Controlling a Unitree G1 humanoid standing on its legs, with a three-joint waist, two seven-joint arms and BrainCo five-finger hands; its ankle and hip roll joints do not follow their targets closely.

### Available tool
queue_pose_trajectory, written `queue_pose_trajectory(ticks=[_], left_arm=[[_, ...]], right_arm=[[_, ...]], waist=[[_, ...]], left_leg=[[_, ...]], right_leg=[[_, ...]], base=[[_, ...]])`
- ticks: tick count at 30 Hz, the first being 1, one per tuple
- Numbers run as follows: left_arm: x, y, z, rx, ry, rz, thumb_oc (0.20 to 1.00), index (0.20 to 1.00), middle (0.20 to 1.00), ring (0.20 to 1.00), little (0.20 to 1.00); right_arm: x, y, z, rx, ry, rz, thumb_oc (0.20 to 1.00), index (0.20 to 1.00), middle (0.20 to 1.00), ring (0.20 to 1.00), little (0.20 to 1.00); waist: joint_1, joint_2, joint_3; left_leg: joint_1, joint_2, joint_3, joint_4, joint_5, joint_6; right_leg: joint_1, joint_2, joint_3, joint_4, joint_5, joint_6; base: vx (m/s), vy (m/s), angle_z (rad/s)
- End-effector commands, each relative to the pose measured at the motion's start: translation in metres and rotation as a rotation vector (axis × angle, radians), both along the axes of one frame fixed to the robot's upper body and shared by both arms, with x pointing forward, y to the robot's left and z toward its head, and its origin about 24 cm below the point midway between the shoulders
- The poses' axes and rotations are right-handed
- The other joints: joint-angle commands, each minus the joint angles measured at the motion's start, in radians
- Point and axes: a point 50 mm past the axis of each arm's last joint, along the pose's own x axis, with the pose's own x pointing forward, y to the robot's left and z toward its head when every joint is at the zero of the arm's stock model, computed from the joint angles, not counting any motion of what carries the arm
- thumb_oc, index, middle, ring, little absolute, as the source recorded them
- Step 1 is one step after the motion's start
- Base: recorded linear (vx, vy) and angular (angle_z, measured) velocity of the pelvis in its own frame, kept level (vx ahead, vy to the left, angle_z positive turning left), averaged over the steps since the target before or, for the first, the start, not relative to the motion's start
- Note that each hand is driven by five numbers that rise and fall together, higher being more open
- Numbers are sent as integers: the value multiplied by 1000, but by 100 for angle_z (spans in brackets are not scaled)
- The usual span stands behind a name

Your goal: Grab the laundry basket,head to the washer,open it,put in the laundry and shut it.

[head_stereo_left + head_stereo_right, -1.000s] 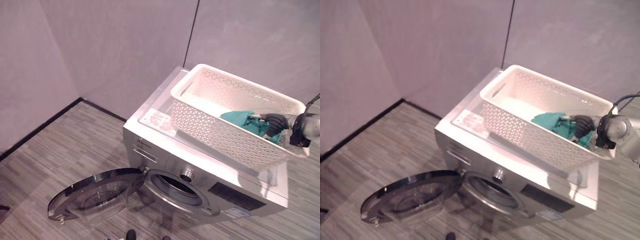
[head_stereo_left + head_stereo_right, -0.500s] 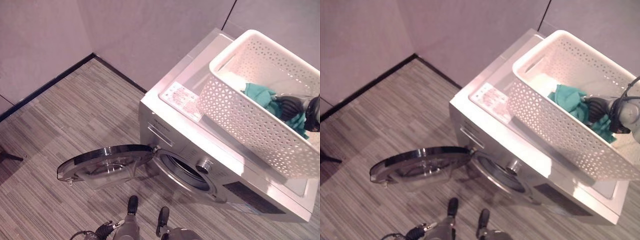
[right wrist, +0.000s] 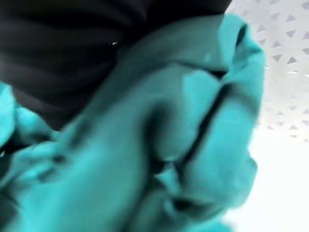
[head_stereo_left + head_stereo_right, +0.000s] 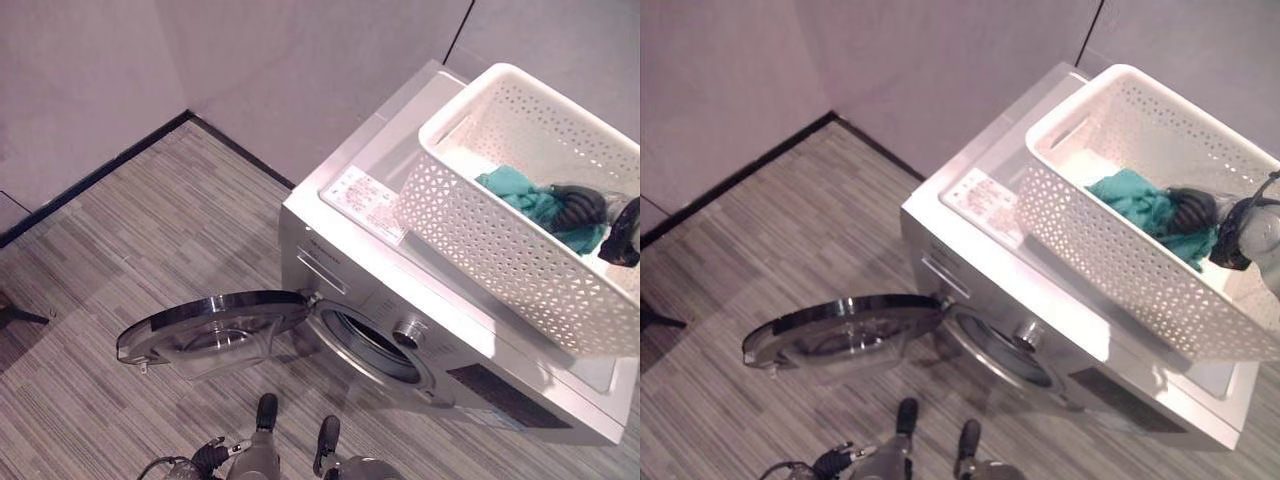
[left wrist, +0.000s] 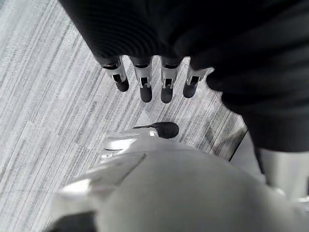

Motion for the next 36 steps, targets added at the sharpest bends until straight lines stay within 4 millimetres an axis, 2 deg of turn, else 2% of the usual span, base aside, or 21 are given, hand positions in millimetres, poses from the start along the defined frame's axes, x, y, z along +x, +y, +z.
queue_pose_trajectory(ticks=[1,6,8,10,11,13,14,17,19,22,24,28,31,33,34,35,36], left_arm=[[-11,10,-1,60,50,-24,1000,1000,1000,1000,1000],[-15,12,-2,77,66,-21,1000,1000,1000,1000,1000],[-16,15,-1,98,72,-21,1000,1000,1000,1000,1000],[-17,16,-2,104,78,-22,1000,1000,1000,1000,1000],[-20,16,-2,113,90,-22,1000,1000,1000,1000,1000],[-20,16,-2,113,93,-24,1000,1000,1000,1000,1000],[-23,17,-3,119,102,-19,1000,1000,1000,1000,1000],[-24,16,-3,121,108,-12,1000,1000,1000,1000,1000],[-23,13,-4,120,101,0,1000,1000,1000,1000,1000],[-21,9,-5,118,96,-4,1000,1000,1000,1000,1000],[-21,10,-4,119,96,-5,1000,1000,1000,1000,1000],[-18,3,-6,106,87,0,1000,1000,1000,1000,1000],[-17,-3,-7,92,79,13,1000,1000,1000,1000,1000],[-20,-7,-8,82,85,15,1000,1000,1000,1000,1000],[-20,-6,-8,85,86,12,1000,1000,1000,1000,1000],[-22,-8,-9,79,95,15,1000,1000,1000,1000,1000],[-22,-7,-9,84,95,8,1000,1000,1000,1000,1000]], right_arm=[[1,9,-1,150,-105,37,200,200,200,200,200],[-3,4,43,363,-405,25,200,200,200,200,200],[-7,3,68,518,-602,33,200,200,200,200,200],[-8,4,73,544,-640,39,200,200,200,200,200],[-12,6,94,631,-760,69,200,200,200,200,200],[-13,7,99,655,-792,76,200,200,200,200,200],[-17,11,115,712,-883,103,200,200,200,200,200],[-18,13,124,741,-942,110,200,200,200,200,200],[-24,18,138,745,-1038,131,200,200,200,200,200],[-31,17,147,725,-1125,121,200,200,200,200,200],[-32,17,146,725,-1126,119,200,200,200,200,200],[-46,11,149,706,-1248,80,200,200,200,200,200],[-60,2,148,660,-1314,40,200,200,200,200,200],[-78,-11,143,543,-1376,-44,200,200,200,200,200],[-79,-12,142,541,-1377,-49,200,200,200,200,200],[-89,-19,139,520,-1407,-79,200,200,200,200,200],[-92,-21,137,518,-1408,-87,200,200,200,200,200]], waist=[[11,-43,-54],[4,-45,-83],[7,-47,-99],[5,-48,-107],[5,-46,-117],[2,-46,-125],[2,-44,-136],[0,-43,-146],[-8,-38,-160],[-13,-31,-170],[-11,-32,-170],[-24,-21,-183],[-41,-8,-187],[-55,4,-185],[-51,2,-185],[-68,10,-184],[-59,6,-184]], left_leg=[[32,77,-28,2,-80,-34],[44,71,-29,2,-91,-31],[64,69,-28,2,-101,-29],[64,66,-30,2,-100,-27],[82,66,-28,2,-111,-25],[81,63,-31,2,-110,-24],[92,63,-31,2,-114,-23],[105,61,-29,2,-120,-21],[123,60,-24,2,-128,-17],[140,59,-19,2,-135,-14],[141,59,-18,2,-136,-14],[162,57,-1,2,-148,-8],[170,54,9,2,-155,-3],[180,52,24,2,-163,2],[181,52,24,2,-163,2],[186,51,32,2,-168,6],[187,51,34,2,-169,6]], right_leg=[[13,-131,-24,6,-32,104],[28,-133,-29,5,-33,106],[46,-132,-25,9,-38,105],[48,-134,-27,8,-36,105],[63,-134,-25,12,-41,104],[64,-136,-29,13,-40,105],[72,-137,-29,16,-42,104],[81,-136,-25,18,-44,105],[93,-137,-21,23,-48,105],[101,-136,-13,27,-50,104],[101,-136,-12,27,-51,104],[109,-137,6,23,-47,108],[109,-139,20,20,-44,110],[106,-140,38,18,-38,114],[107,-139,38,18,-37,114],[103,-140,52,15,-33,117],[103,-140,54,15,-32,117]], base=[[24,-6,3],[0,0,0],[0,0,0],[15,6,2],[29,12,5],[17,7,1],[0,0,0],[0,0,0],[16,16,0],[0,0,0],[2,9,-2],[18,26,-10],[15,25,-13],[17,39,-13],[16,32,-29],[10,19,-23],[23,41,-23]])
